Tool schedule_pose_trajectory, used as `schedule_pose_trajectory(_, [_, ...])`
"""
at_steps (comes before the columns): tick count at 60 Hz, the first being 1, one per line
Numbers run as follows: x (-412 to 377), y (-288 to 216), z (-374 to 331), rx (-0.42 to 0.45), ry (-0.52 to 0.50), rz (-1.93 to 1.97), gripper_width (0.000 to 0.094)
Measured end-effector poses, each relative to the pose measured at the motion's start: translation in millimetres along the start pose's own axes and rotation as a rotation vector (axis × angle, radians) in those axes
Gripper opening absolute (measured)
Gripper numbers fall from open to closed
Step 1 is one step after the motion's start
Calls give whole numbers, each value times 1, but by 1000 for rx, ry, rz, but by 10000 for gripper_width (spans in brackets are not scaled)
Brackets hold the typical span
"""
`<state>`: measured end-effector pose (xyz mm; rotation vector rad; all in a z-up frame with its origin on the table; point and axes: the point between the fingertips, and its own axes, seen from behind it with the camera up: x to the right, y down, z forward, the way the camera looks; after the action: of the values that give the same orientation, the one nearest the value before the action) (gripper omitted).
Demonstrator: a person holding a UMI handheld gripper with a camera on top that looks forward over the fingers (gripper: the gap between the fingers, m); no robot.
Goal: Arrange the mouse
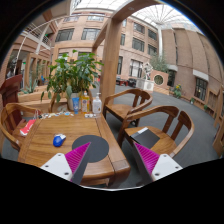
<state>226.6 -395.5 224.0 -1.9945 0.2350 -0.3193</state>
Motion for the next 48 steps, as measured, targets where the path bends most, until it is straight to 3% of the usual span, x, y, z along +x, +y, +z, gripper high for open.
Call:
schedule_pose_trajectory(14, [-26, 76, 26, -132, -26, -6, 855])
schedule_pose_trajectory(29, [-145, 152, 52, -253, -233, -69, 858])
schedule_pose_trajectory(48, [-289, 128, 142, -218, -390, -92, 853])
